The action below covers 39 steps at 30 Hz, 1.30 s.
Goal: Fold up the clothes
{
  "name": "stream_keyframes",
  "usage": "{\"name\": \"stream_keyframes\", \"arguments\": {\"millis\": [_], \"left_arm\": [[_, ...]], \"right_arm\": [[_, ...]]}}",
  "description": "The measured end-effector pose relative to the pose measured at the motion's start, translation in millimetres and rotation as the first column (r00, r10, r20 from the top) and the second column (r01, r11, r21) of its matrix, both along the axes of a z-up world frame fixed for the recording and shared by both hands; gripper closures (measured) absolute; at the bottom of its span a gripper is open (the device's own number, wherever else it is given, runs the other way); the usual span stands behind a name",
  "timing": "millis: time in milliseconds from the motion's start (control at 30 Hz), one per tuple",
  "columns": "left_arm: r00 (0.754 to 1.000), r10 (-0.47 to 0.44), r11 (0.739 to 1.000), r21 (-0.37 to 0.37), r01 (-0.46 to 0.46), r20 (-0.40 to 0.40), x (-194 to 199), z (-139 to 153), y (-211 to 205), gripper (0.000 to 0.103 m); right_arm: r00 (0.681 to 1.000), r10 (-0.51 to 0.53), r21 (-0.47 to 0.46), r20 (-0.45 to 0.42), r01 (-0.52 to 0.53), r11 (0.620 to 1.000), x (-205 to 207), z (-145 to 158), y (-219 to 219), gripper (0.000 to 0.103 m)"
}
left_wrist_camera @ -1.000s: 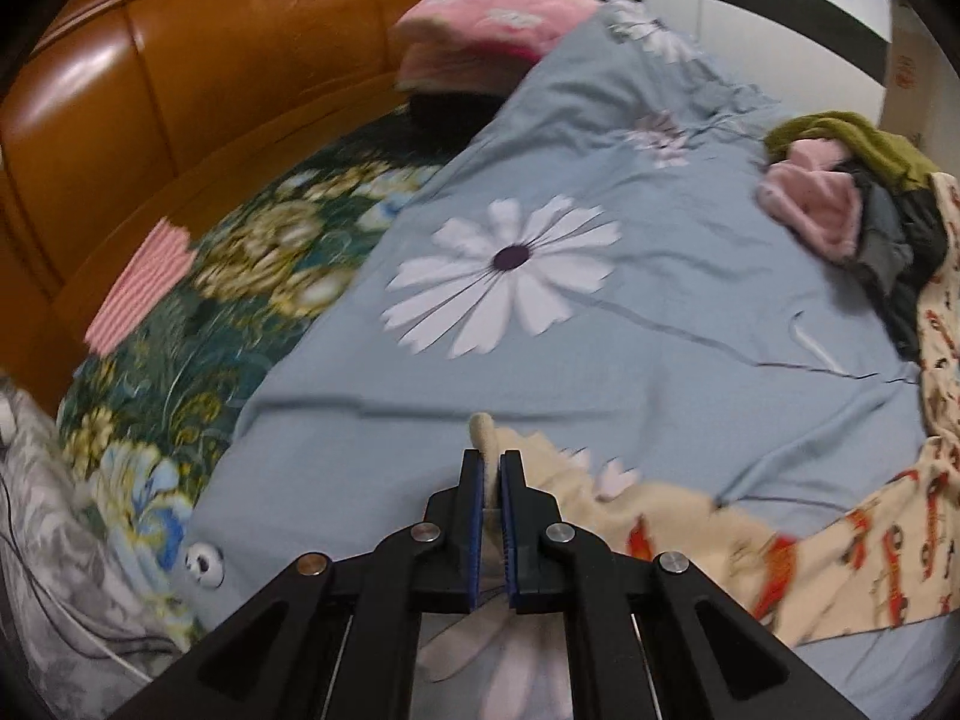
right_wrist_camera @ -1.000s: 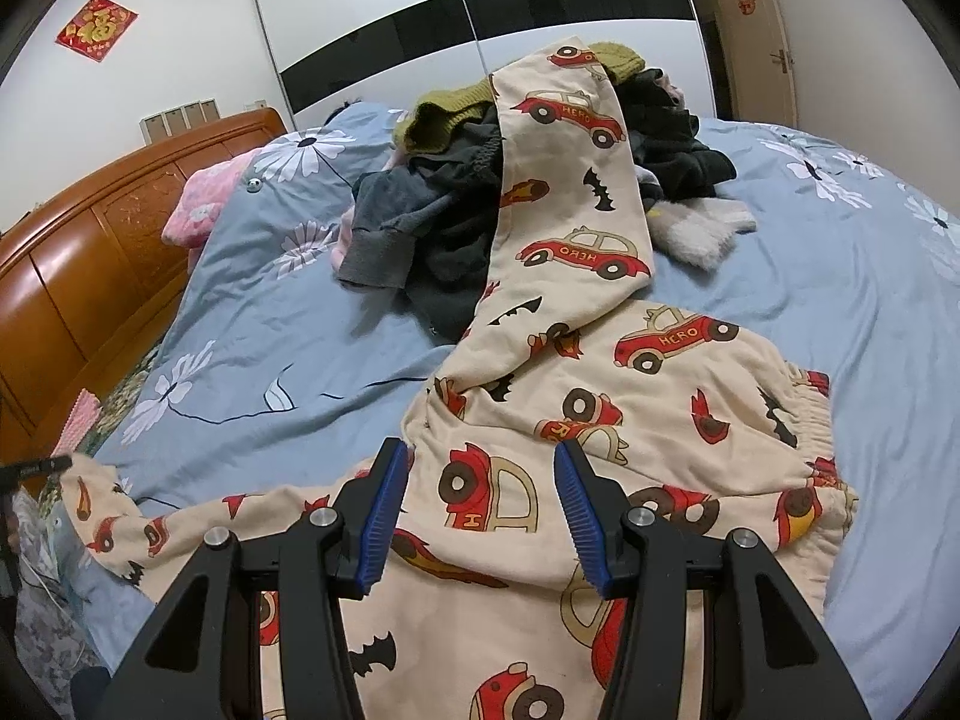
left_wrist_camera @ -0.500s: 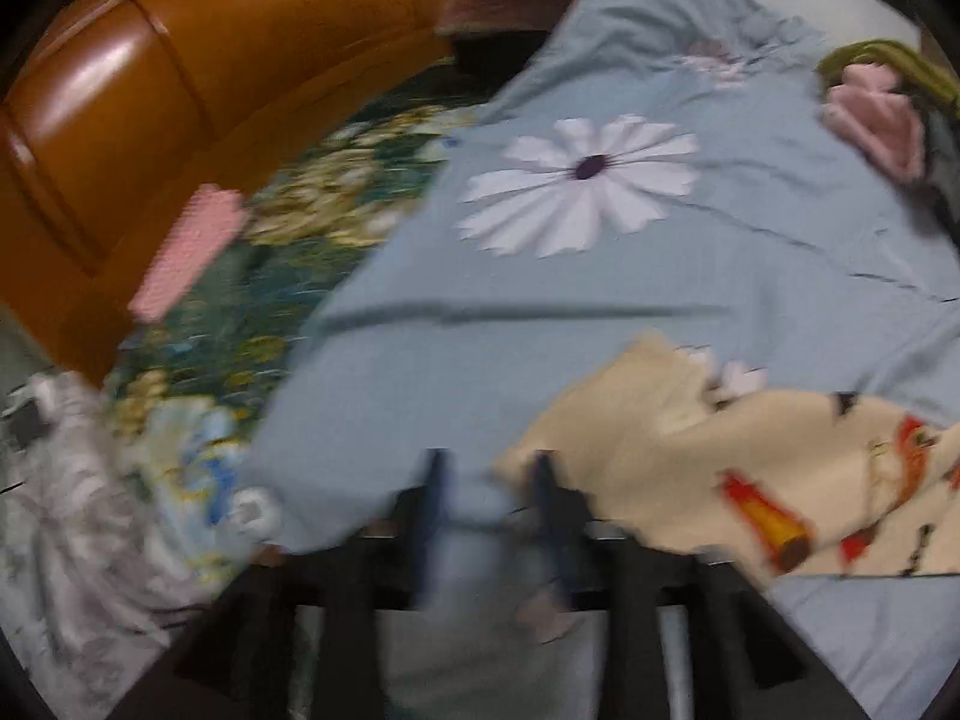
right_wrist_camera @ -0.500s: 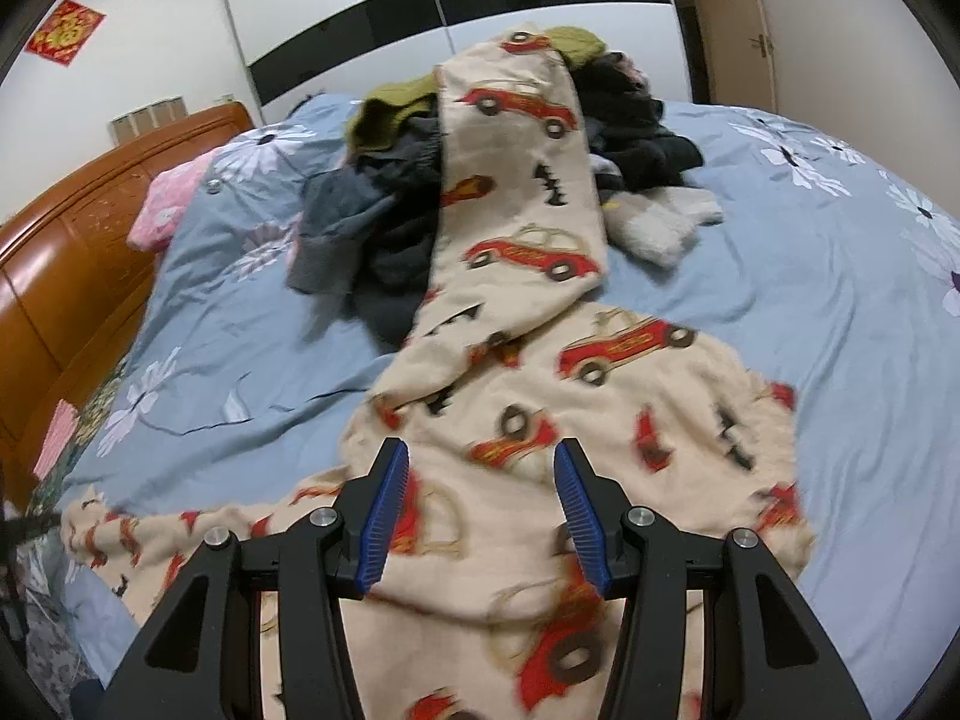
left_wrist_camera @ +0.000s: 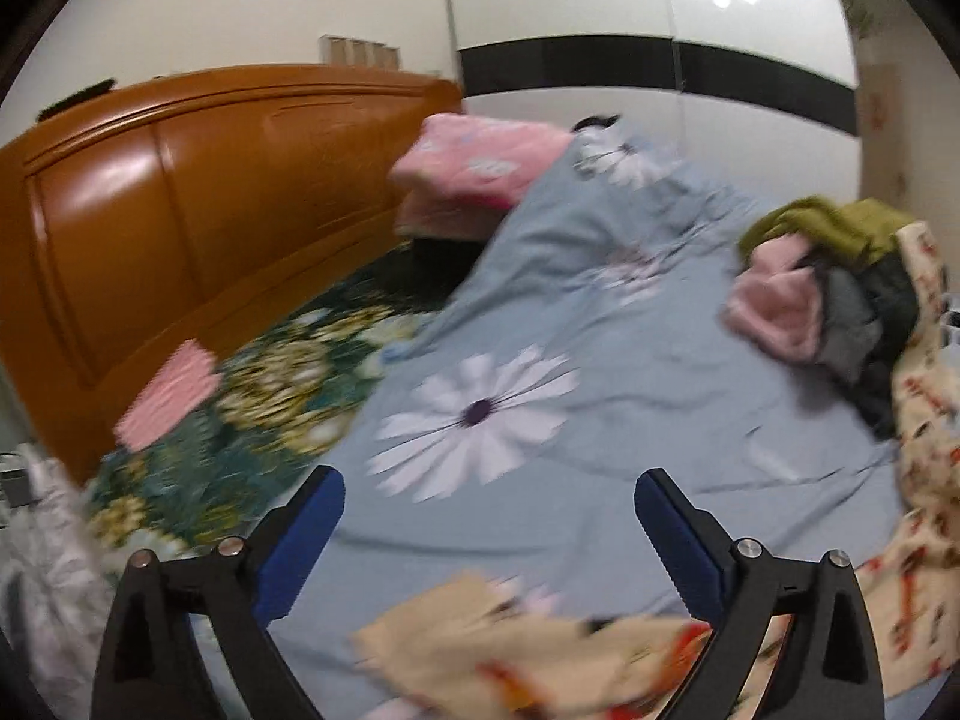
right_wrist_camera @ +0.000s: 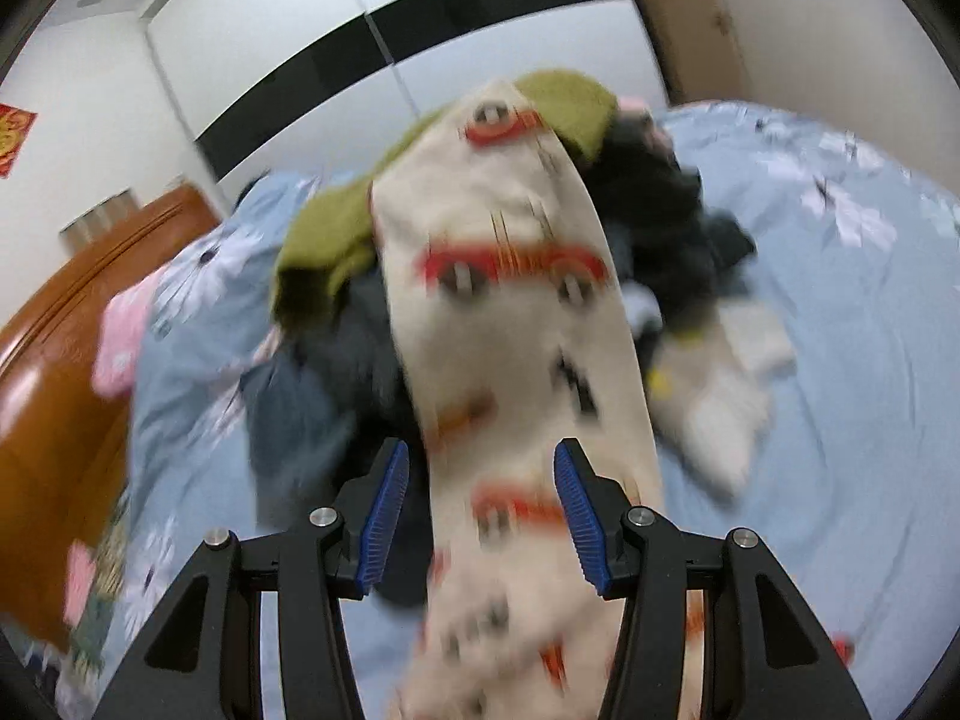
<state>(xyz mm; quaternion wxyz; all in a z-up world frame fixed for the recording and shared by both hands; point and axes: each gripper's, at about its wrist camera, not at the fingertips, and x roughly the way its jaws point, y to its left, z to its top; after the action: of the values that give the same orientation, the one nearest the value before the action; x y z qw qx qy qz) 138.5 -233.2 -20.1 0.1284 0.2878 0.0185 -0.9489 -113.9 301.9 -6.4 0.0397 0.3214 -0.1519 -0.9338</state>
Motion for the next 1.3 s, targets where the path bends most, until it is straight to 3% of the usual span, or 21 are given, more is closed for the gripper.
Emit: {"name": "stream_keyframes", "arguments": {"millis": [133,200,267,400,433,533,633,667,700,733,800,900,1033,1300], "left_arm": [[0.998,-0.054,0.993,0.105,0.057,-0.035,-27,-6,13,0.004],[0.997,-0.069,0.986,0.150,0.075,-0.045,-39,-10,19,0.004],[0.995,-0.082,0.979,0.183,0.090,-0.051,-47,-12,23,0.004],[0.992,-0.113,0.973,0.198,0.122,-0.054,-50,-12,30,0.004],[0.992,-0.114,0.971,0.203,0.124,-0.062,-48,-11,29,0.004],[0.990,-0.114,0.967,0.218,0.130,-0.086,-42,-7,25,0.004],[0.987,-0.114,0.963,0.232,0.137,-0.110,-36,-4,22,0.004],[0.986,-0.113,0.961,0.237,0.139,-0.118,-34,-3,21,0.004],[0.986,-0.111,0.960,0.241,0.140,-0.127,-33,-2,19,0.004],[0.985,-0.107,0.960,0.244,0.138,-0.134,-32,-1,17,0.003],[0.985,-0.100,0.958,0.252,0.134,-0.144,-30,-1,15,0.001],[0.985,-0.106,0.953,0.269,0.140,-0.138,-32,-3,14,0.000],[0.984,-0.120,0.955,0.258,0.150,-0.128,-33,-6,19,0.000],[0.984,-0.129,0.961,0.230,0.155,-0.124,-33,-5,26,0.000]], "right_arm": [[0.993,-0.083,0.236,-0.089,0.102,0.966,-49,20,-41,0.051],[0.986,-0.120,0.408,-0.112,0.156,0.899,-70,19,-66,0.051],[0.975,-0.153,0.518,-0.160,0.215,0.828,-81,15,-85,0.051],[0.944,-0.206,0.630,-0.258,0.326,0.705,-91,10,-107,0.043],[0.940,-0.204,0.630,-0.273,0.335,0.700,-91,10,-110,0.043],[0.941,-0.157,0.582,-0.301,0.312,0.751,-85,12,-114,0.043],[0.953,-0.173,0.543,-0.249,0.285,0.790,-96,13,-107,0.043],[0.955,-0.183,0.524,-0.234,0.283,0.803,-98,15,-102,0.050],[0.956,-0.188,0.504,-0.225,0.279,0.817,-99,17,-97,0.065],[0.959,-0.182,0.479,-0.217,0.267,0.836,-98,20,-91,0.072],[0.958,-0.175,0.431,-0.228,0.260,0.864,-92,26,-82,0.097],[0.963,-0.155,0.360,-0.218,0.227,0.905,-88,35,-71,0.098],[0.964,-0.105,0.187,-0.245,0.153,0.970,-77,44,-46,0.098],[0.968,0.005,0.092,-0.250,0.019,0.996,-64,51,-27,0.099]]}}
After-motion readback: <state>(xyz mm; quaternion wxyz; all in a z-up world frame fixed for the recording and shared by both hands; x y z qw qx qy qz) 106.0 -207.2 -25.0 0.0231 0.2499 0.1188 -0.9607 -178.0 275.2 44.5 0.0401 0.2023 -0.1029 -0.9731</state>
